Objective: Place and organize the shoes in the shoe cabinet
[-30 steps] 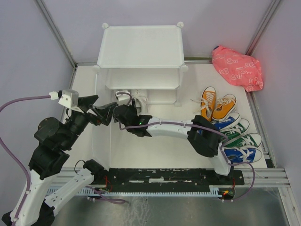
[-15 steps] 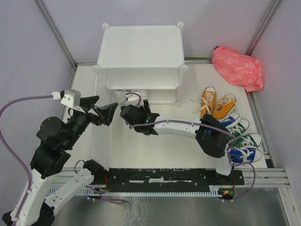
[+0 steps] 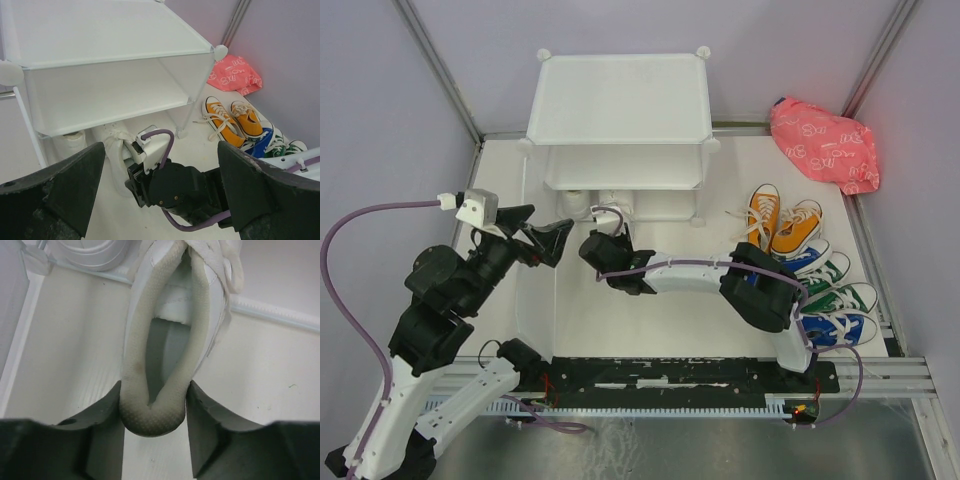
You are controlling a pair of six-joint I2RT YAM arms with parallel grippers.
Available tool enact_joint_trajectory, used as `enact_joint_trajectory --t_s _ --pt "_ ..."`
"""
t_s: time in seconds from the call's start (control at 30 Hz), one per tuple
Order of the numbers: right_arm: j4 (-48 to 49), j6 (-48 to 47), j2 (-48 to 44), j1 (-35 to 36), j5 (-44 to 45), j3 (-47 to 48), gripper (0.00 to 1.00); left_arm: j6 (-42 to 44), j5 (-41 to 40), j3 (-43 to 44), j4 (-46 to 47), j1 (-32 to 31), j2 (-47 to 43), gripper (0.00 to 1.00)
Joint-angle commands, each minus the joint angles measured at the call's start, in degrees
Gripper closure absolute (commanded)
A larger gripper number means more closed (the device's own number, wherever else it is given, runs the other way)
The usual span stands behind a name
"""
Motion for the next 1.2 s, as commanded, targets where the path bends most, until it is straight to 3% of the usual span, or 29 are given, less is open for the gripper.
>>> enact_joint_trajectory --t_s 0.0,0.1,0.17,0.47,0.7,1.0,1.17 --pt "11.76 -4.81 -0.74 -1.60 6.06 -3.64 0.62 3.33 0.14 -0.47 1.96 0.12 0.35 0.01" --pt "19.03 -8.95 -1.14 -1.82 6.93 -6.13 0.91 3.51 0.08 -0.49 1.87 0.11 0.33 0.01" --pt "22.44 -11.56 -2.21 -1.81 7.84 -6.84 0.98 3.51 -0.02 -0.47 1.80 0.09 0.08 0.01" --pt "28.13 -20.77 -3.80 -2.62 8.08 -1.93 0.98 3.78 -0.48 -0.49 1.69 0.08 -0.21 0.01" --pt "30.88 -19.71 -0.50 -4.77 5.81 1.65 0.98 4.04 -0.41 -0.49 1.64 0.12 -0.10 0.01" --pt "27.13 -17.52 9.28 -9.10 2.71 17.42 0.98 3.91 -0.06 -0.67 1.46 0.12 -0.21 0.01" --pt "25.81 -15.63 12.95 -10.64 1.83 21.17 0.98 4.15 -0.16 -1.09 1.19 0.08 -0.17 0.01"
